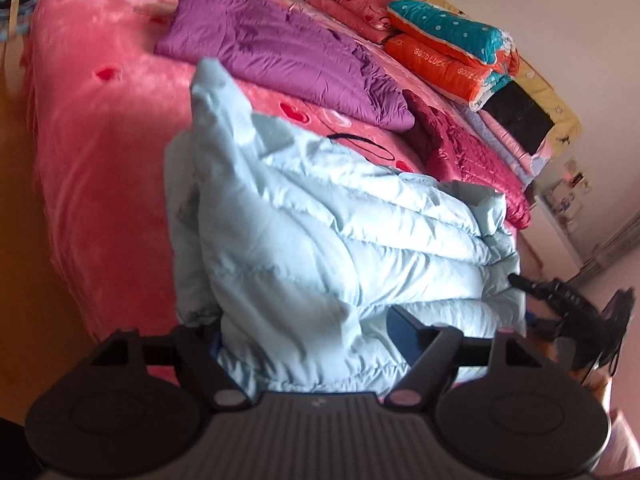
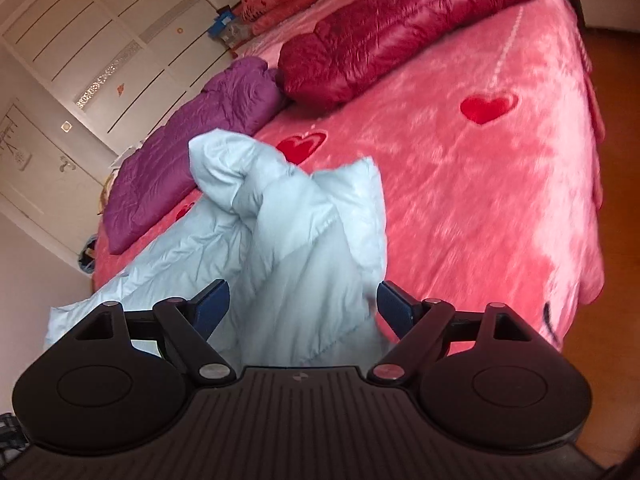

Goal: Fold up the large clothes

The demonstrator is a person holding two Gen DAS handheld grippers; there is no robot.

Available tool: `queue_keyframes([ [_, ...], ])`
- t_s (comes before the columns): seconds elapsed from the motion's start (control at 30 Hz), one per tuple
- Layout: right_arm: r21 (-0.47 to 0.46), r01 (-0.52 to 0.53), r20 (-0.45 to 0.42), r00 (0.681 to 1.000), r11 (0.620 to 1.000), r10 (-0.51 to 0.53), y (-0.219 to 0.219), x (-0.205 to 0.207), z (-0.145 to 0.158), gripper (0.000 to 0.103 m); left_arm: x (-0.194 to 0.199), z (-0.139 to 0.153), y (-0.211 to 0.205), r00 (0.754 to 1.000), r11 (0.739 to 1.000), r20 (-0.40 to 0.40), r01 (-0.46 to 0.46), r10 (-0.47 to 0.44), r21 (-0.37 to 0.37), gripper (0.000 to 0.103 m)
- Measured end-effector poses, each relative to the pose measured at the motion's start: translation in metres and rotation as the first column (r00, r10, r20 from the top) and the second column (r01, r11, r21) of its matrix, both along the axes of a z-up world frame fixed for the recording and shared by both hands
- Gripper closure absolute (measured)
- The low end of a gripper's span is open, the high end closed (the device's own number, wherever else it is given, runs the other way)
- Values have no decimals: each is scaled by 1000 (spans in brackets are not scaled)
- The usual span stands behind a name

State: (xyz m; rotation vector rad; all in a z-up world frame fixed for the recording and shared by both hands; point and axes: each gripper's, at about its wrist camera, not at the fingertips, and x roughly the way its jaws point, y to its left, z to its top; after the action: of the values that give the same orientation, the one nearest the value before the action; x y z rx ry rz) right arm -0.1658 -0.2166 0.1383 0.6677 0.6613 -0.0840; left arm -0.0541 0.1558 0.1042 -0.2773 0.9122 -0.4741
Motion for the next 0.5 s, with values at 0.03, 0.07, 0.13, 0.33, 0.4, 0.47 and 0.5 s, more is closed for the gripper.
queue_keyframes([
  [0.03, -36, 9, 25, 1000, 999, -8, 0, -2, 5, 1, 0, 4, -1, 1000, 1000, 25, 0, -1, 30, 21],
  [0.07, -67, 14, 52, 999, 998, -10, 0, -6, 9, 0, 1, 9, 1, 999, 998, 53, -5, 1, 62, 20],
  [0.13, -131, 13, 103, 995, 991, 0, 3, -3, 19, 0, 6, 16, 4, 996, 995, 92, -25, 16, 97, 20],
  [0.33, -392, -69, 152, 979, 917, 138, 33, 26, 27, 0, 32, 21, 22, 988, 996, 141, -77, 70, 49, 18],
  [0.4, -521, -83, 132, 975, 850, 177, 49, 37, 24, 0, 40, 17, 26, 985, 995, 146, -96, 92, 26, 19],
  [0.47, -625, -121, 109, 965, 771, 239, 62, 45, 18, 0, 50, 12, 27, 983, 994, 152, -110, 107, 13, 19],
  [0.5, -662, -139, 98, 958, 737, 269, 67, 48, 14, 0, 53, 9, 27, 982, 993, 157, -113, 109, 20, 19],
])
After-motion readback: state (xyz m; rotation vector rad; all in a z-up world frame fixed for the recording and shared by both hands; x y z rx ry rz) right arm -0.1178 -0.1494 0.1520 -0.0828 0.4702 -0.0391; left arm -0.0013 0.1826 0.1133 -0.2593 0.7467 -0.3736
